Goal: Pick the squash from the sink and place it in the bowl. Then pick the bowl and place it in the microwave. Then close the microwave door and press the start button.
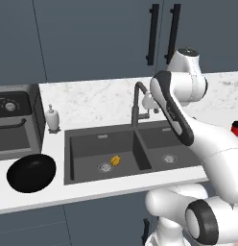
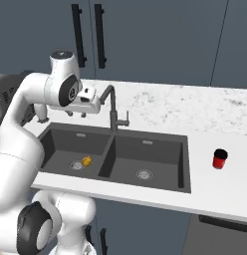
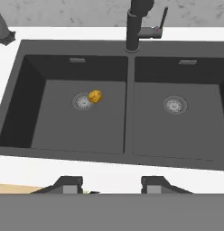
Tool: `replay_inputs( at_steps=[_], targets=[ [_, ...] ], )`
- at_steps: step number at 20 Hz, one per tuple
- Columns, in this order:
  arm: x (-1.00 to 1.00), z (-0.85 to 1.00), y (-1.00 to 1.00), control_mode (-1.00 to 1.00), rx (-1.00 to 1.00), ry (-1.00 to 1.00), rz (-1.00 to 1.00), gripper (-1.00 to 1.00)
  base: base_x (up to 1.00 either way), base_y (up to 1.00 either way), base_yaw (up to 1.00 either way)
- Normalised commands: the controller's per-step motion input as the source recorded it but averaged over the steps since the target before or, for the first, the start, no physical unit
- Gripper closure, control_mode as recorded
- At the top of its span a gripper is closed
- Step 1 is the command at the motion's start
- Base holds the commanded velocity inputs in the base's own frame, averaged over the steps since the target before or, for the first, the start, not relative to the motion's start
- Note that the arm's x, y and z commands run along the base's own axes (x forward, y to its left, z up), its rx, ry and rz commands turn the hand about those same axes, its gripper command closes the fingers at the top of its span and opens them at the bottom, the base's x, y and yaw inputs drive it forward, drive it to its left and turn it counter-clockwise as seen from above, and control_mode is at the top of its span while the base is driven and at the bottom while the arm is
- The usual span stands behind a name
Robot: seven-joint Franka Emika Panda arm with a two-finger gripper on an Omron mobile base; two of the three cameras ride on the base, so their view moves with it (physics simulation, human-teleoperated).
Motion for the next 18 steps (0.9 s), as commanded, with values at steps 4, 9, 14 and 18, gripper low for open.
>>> replay_inputs(
  at_steps=[4, 9, 14, 18],
  targets=[
    [-0.41, 0.00, 0.00, -1.00, 0.00, -0.08, -0.01, -1.00, 0.00, 0.00, 0.00],
    [-0.50, -0.46, 0.44, -1.00, -0.03, -0.01, -0.01, -1.00, 0.00, 0.00, 0.00],
    [0.35, -0.92, 0.88, -1.00, -0.11, 0.07, -0.17, -1.00, 0.00, 0.00, 0.00],
    [0.71, -0.71, 0.53, -1.00, -0.09, 0.00, -0.30, -1.00, 0.00, 0.00, 0.00]
  ],
)
